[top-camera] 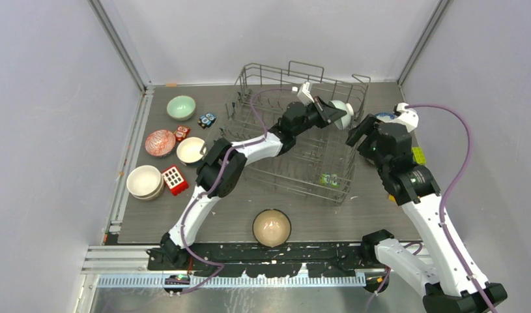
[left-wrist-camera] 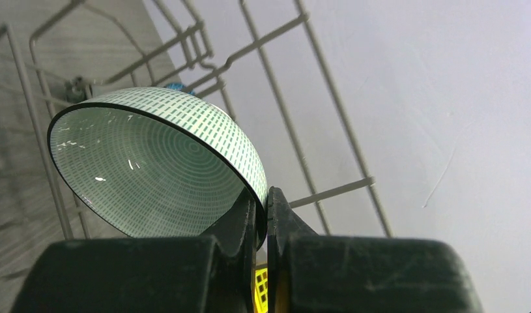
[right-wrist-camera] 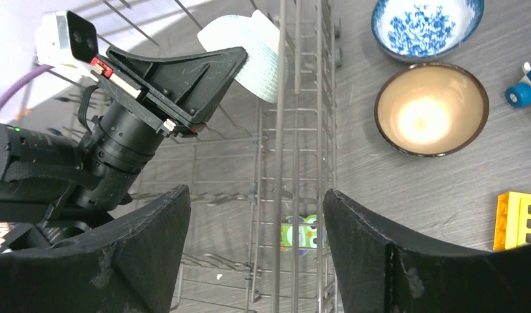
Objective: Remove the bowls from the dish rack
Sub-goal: Pick up the bowl from the dish rack, then place the bowl at the center of the board.
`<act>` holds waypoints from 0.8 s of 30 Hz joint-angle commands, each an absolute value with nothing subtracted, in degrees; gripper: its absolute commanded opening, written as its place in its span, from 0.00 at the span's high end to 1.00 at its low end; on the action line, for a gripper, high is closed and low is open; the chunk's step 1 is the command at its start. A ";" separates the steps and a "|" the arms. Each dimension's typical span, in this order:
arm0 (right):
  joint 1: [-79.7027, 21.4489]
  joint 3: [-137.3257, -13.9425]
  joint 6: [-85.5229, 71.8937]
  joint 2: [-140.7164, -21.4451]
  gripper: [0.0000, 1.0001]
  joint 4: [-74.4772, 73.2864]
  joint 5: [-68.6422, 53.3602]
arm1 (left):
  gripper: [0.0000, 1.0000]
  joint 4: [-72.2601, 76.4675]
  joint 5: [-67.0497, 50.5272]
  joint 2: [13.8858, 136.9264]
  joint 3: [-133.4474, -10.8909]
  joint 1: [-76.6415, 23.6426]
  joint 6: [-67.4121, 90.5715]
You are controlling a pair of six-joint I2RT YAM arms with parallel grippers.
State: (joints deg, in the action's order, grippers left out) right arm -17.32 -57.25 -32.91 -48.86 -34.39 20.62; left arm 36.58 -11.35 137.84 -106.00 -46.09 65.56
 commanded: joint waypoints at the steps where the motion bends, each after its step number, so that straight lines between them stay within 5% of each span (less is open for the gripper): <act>1: -17.71 -62.07 -32.37 -45.88 0.21 -35.93 20.10 | 1.00 43.67 -13.15 129.36 -110.45 -44.54 65.35; 14: -18.17 -64.51 -30.70 -40.67 0.20 -37.52 19.04 | 1.00 32.30 -16.95 107.98 -101.08 -42.65 54.94; 19: -18.75 -64.51 -29.80 -38.61 0.20 -37.66 15.87 | 1.00 0.82 -15.57 92.18 -100.54 -45.49 34.40; 24: -19.78 -64.55 -28.70 -37.39 0.20 -38.88 12.40 | 1.00 -35.75 2.19 79.05 -102.59 -55.36 12.19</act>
